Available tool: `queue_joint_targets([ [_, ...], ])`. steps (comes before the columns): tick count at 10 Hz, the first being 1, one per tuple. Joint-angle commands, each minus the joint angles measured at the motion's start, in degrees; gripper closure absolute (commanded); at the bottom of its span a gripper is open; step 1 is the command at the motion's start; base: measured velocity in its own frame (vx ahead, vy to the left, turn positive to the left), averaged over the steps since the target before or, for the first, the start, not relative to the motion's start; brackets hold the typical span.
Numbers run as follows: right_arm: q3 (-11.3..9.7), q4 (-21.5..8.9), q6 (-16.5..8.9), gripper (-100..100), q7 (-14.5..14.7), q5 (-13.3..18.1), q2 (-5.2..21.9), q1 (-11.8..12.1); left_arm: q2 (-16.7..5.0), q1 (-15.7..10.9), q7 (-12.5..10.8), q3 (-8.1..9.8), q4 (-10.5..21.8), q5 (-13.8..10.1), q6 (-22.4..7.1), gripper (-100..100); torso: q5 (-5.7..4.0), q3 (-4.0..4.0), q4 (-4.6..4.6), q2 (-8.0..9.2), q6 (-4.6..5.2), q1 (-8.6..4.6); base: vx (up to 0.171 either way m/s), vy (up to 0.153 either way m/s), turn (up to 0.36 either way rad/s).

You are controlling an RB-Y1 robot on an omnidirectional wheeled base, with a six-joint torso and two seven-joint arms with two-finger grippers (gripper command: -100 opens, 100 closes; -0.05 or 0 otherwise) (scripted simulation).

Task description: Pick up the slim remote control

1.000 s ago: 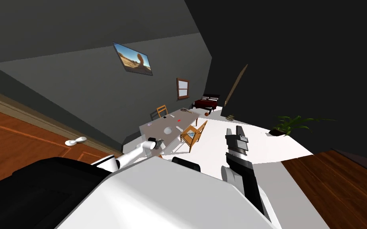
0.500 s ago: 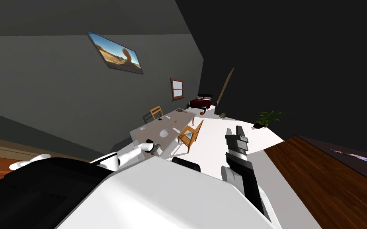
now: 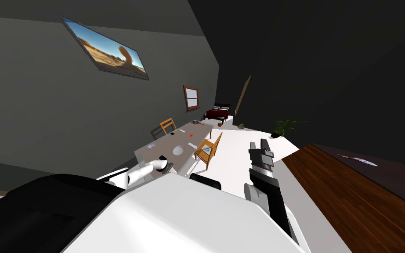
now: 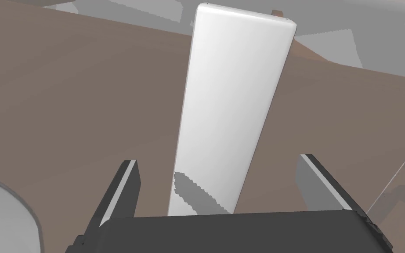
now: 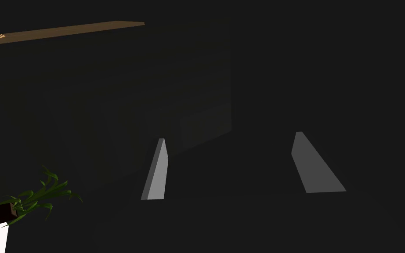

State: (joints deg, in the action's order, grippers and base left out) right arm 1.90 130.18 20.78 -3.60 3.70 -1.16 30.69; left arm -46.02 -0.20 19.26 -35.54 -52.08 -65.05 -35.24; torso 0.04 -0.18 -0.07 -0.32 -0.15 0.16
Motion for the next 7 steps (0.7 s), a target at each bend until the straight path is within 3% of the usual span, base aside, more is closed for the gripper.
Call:
queue_joint_targets([
  [1,0.0,0.0,0.0,0,0.0,0.0,0.0,0.0,0.1,-0.7,0.4,-1.37,2.1,-1.7,-0.5,-100,0.0,0.0,0.0,0.0,0.0,0.0,0.024,0.036,-0.092],
  [4,0.0,0.0,0.0,0,0.0,0.0,0.0,0.0,-0.4,-0.9,0.2,-3.57,3.8,-4.0,-1.2,-100,-0.01,0.01,0.01,0.01,0.02,-0.04,0.038,0.032,-0.128],
  [5,0.0,0.0,0.0,0,0.0,0.0,0.0,0.0,-0.6,-0.6,-0.7,-3.3,2.7,-3.1,-1.1,-100,-0.02,0.01,0.01,0.02,-0.01,-0.07,0.015,0.011,-0.005],
  [6,0.0,0.0,0.0,0,0.0,0.0,0.0,0.0,-0.6,-0.6,-0.7,-3.36,2.7,-3.1,-1.1,0,-0.03,0.05,0.02,0.08,-0.01,-0.12,0.0,0.0,0.0],
  [7,0.0,0.0,0.0,0,0.0,0.0,0.0,0.0,1.1,-0.3,-0.9,-2.73,3.8,-1.6,-0.4,-100,-0.04,0.07,0.03,0.13,-0.01,-0.16,0.012,0.028,-0.018],
])
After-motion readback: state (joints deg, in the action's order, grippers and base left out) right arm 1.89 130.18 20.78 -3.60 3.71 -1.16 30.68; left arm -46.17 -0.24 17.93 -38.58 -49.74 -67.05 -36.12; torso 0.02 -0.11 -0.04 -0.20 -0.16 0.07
